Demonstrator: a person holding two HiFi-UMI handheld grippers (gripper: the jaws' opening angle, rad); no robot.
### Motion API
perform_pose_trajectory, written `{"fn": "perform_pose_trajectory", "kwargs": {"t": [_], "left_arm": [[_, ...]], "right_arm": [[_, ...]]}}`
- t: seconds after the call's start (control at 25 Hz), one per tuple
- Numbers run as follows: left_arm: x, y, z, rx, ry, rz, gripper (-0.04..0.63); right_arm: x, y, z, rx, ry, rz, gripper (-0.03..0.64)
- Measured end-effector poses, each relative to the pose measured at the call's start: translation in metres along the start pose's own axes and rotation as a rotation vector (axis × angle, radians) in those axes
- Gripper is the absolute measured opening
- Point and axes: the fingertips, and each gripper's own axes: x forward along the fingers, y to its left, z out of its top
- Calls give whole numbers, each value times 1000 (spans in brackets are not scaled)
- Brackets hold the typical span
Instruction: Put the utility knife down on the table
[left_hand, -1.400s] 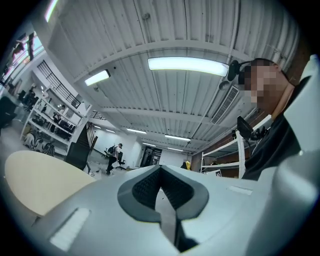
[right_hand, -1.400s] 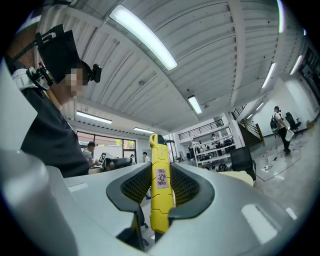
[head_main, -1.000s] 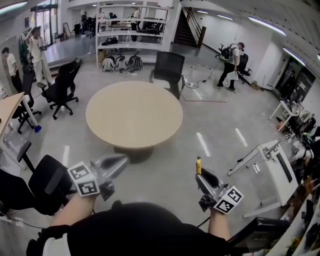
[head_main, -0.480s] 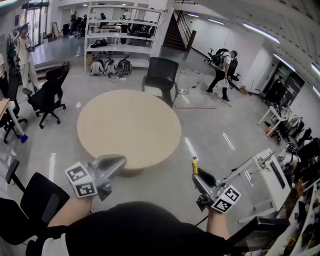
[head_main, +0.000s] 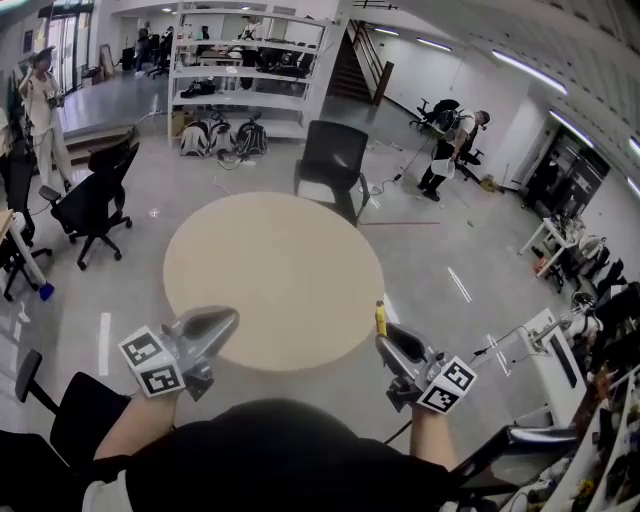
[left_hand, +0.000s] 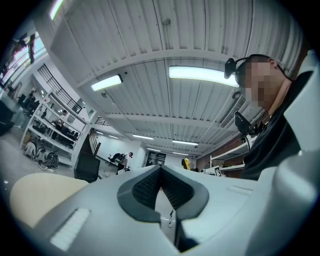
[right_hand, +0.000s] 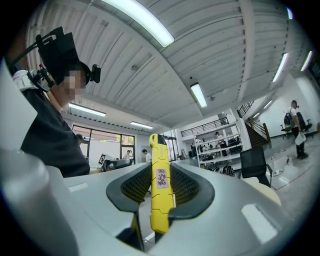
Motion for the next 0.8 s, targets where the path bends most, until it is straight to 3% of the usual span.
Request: {"fn": "perform_pose_trajectory", "kwargs": {"t": [0.44, 0.8], "left_arm": [[2, 60, -1, -5, 16, 154, -2], [101, 83, -20, 15, 2, 249, -2]], "right_arm": [[65, -59, -11, 53, 25, 114, 132], [80, -181, -8, 90, 31, 243, 132]]}}
